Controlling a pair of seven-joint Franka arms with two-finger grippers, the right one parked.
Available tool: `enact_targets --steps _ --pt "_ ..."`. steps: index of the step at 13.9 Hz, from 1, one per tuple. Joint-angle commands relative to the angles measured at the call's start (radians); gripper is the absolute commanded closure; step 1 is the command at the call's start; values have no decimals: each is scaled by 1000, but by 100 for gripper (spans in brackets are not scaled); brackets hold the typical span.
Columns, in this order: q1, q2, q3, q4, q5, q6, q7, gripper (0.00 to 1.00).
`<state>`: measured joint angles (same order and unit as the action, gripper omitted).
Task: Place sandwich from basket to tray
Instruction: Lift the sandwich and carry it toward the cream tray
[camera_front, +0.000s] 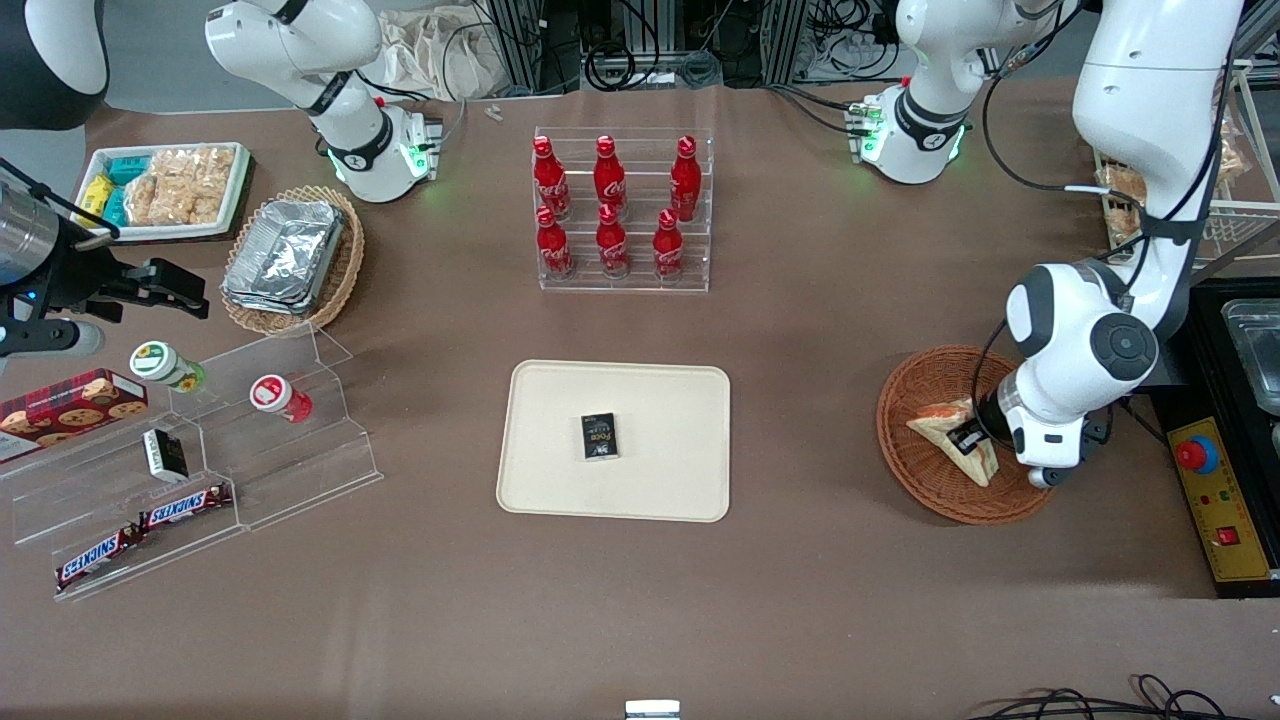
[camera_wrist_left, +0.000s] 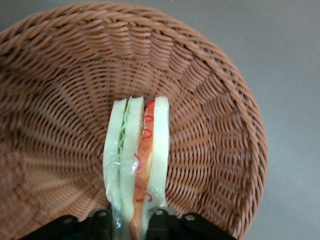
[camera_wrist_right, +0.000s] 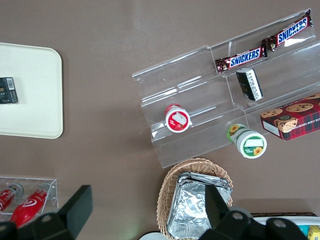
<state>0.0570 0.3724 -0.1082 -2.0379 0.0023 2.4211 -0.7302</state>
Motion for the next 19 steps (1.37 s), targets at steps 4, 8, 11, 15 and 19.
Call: enact_targets --steps 4,8,11,15,19 --pt "-5 -161 -18 178 -16 -470 79 91" --pt "-8 -156 -41 427 -30 -828 314 91" --pt "-11 -153 -96 447 -30 -850 462 91" --pt "-13 -113 -226 458 -39 -696 379 90" --pt "-110 -35 -280 450 -24 -535 301 86"
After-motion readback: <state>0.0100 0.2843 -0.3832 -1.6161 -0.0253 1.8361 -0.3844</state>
